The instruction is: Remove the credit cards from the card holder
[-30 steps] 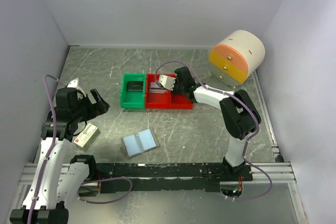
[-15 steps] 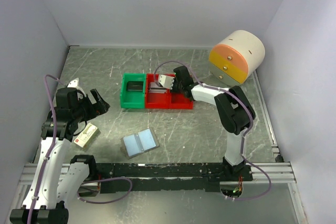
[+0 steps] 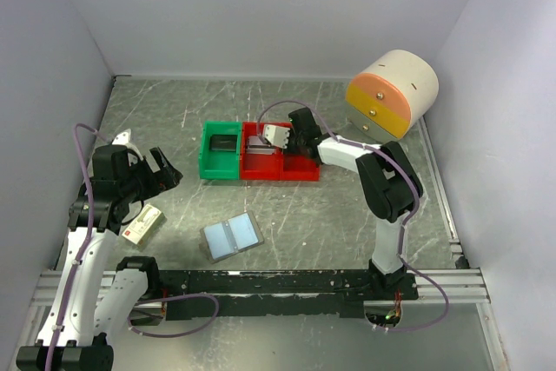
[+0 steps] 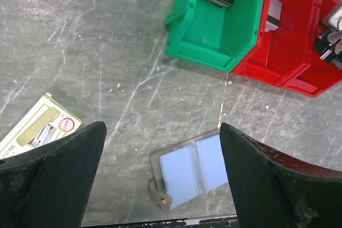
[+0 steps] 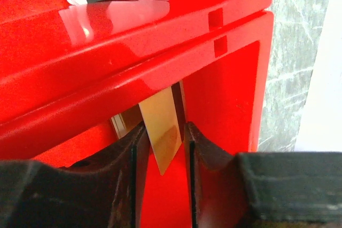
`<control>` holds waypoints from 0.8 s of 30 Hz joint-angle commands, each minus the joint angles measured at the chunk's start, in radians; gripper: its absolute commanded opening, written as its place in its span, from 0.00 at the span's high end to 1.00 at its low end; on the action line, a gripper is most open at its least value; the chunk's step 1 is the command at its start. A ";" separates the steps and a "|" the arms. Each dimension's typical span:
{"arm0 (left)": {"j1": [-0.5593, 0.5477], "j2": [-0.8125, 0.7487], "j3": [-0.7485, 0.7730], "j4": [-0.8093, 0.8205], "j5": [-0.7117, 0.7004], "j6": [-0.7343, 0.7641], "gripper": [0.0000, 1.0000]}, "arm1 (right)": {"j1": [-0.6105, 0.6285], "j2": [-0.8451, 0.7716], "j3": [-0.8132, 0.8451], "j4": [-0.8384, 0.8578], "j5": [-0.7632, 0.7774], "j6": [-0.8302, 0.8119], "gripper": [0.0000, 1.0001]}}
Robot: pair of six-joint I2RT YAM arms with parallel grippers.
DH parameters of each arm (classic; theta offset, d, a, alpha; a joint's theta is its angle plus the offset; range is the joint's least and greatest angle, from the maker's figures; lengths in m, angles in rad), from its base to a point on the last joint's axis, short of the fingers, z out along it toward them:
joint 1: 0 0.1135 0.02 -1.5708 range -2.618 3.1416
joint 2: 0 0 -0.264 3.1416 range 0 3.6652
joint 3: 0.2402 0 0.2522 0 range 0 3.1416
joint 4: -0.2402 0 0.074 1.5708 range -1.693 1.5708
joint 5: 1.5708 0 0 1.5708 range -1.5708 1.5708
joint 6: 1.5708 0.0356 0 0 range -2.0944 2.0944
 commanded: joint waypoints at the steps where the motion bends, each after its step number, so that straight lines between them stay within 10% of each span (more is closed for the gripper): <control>1: 0.007 -0.003 -0.011 0.036 0.032 0.015 0.01 | -0.009 -0.025 -0.008 -0.046 -0.017 -0.001 0.63; 17: 0.007 0.002 -0.012 0.040 0.044 0.019 0.01 | -0.013 -0.133 -0.027 -0.050 -0.055 0.099 0.54; 24: 0.007 0.028 -0.014 0.043 0.063 0.029 0.01 | -0.009 -0.381 -0.105 0.080 -0.165 0.636 0.49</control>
